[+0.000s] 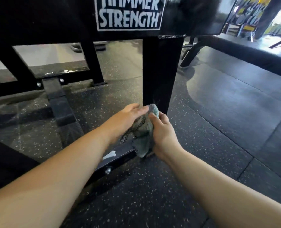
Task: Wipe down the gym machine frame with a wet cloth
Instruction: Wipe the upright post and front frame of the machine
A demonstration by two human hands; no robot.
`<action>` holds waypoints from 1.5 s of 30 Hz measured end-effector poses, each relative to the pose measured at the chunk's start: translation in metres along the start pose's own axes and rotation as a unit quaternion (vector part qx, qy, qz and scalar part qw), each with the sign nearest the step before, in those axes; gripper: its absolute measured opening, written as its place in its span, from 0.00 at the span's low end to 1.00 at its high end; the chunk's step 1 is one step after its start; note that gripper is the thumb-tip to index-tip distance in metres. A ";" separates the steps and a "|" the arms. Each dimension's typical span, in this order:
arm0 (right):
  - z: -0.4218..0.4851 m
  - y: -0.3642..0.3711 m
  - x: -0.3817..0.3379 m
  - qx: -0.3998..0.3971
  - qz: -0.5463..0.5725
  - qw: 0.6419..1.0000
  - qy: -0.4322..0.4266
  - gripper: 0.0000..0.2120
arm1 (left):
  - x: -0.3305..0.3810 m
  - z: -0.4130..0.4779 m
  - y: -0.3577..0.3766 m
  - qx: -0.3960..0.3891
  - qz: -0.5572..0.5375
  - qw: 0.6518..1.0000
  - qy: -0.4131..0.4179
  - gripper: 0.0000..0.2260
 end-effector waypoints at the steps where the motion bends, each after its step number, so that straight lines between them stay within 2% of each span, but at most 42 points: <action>1: -0.002 0.008 -0.007 -0.044 0.010 0.999 0.021 0.10 | -0.003 0.000 -0.003 -0.001 -0.034 0.999 -0.002 0.29; 2: -0.005 0.016 -0.013 -0.092 0.005 0.995 0.035 0.09 | -0.006 0.001 -0.004 -0.015 -0.083 0.996 -0.002 0.31; 4: -0.005 0.024 -0.024 -0.152 -0.033 0.987 0.030 0.07 | -0.006 -0.001 0.004 -0.068 -0.175 0.982 0.005 0.24; 5: -0.002 0.023 -0.029 -0.157 -0.057 0.986 0.012 0.08 | -0.006 -0.002 0.004 -0.068 -0.185 0.980 0.004 0.19; 7: 0.009 0.013 -0.040 -0.127 -0.101 0.986 -0.022 0.08 | -0.011 0.001 -0.007 -0.009 -0.156 0.988 -0.009 0.10; 9: 0.016 0.001 -0.039 -0.113 -0.129 0.985 0.004 0.10 | -0.017 0.003 -0.019 0.051 -0.134 0.989 -0.020 0.05; 12: 0.015 -0.003 -0.029 -0.181 -0.222 0.957 0.052 0.13 | -0.021 0.005 -0.035 0.100 -0.149 0.984 -0.019 0.03; 13: 0.016 -0.007 -0.028 -0.181 -0.235 0.954 0.054 0.15 | -0.020 0.005 -0.038 0.101 -0.146 0.984 -0.010 0.03; 15: 0.022 -0.014 -0.035 -0.138 -0.224 0.965 0.020 0.13 | -0.022 0.004 -0.039 0.097 -0.135 0.986 0.000 0.04; 16: 0.025 -0.018 -0.043 -0.096 -0.228 0.969 -0.025 0.11 | -0.023 0.004 -0.040 0.102 -0.131 0.986 0.002 0.04; 18: 0.024 -0.024 -0.065 0.006 -0.277 0.950 -0.141 0.12 | -0.022 0.001 -0.039 0.120 -0.148 0.982 0.017 0.05; 20: 0.012 -0.016 -0.073 0.056 -0.301 0.927 -0.218 0.10 | -0.016 -0.001 -0.026 0.099 -0.211 0.971 0.051 0.02; 22: 0.003 0.006 -0.057 0.007 -0.267 0.943 -0.199 0.04 | -0.007 -0.001 -0.008 0.058 -0.276 0.957 0.073 0.08; 24: -0.002 0.030 -0.030 -0.087 -0.189 0.973 -0.103 0.06 | -0.011 -0.001 0.000 0.065 -0.315 0.945 0.056 0.14; 26: -0.002 0.034 -0.023 -0.124 -0.138 0.982 -0.027 0.09 | -0.016 0.000 -0.001 0.094 -0.317 0.943 0.027 0.10; 28: 0.006 0.012 -0.041 -0.077 -0.141 0.986 -0.038 0.08 | -0.014 0.002 -0.013 0.146 -0.305 0.941 0.026 0.06; 31: 0.023 -0.047 -0.089 0.073 -0.135 0.979 -0.136 0.07 | 0.014 0.000 -0.053 0.304 -0.266 0.911 0.089 0.14; 33: 0.037 -0.064 -0.102 0.101 -0.103 0.978 -0.151 0.11 | 0.046 0.000 -0.061 0.341 -0.226 0.901 0.141 0.20; 36: 0.061 -0.052 -0.095 0.046 -0.109 0.985 -0.126 0.19 | 0.086 0.007 -0.020 0.258 -0.134 0.931 0.220 0.24; 38: 0.070 -0.036 -0.086 0.001 -0.123 0.985 -0.118 0.24 | 0.084 0.004 0.008 0.233 -0.114 0.930 0.260 0.26; 40: 0.077 -0.033 -0.077 -0.002 -0.125 0.987 -0.097 0.33 | 0.058 0.006 0.026 0.238 -0.087 0.937 0.240 0.26; 42: 0.085 -0.035 -0.068 -0.012 -0.113 0.991 -0.077 0.40 | 0.031 0.011 0.041 0.219 -0.080 0.959 0.162 0.27; 43: 0.082 -0.035 -0.069 -0.013 -0.116 0.990 -0.073 0.39 | 0.027 0.013 0.044 0.207 -0.101 0.964 0.132 0.27; 45: 0.073 -0.029 -0.078 -0.019 -0.114 0.990 -0.086 0.30 | 0.049 0.013 0.037 0.203 -0.137 0.960 0.135 0.27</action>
Point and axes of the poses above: each hand's wrist, its own z-axis towards the middle knuckle, its own y-axis out of the palm, x = y × z, the point moved 10 cm from there along z, towards the middle knuckle
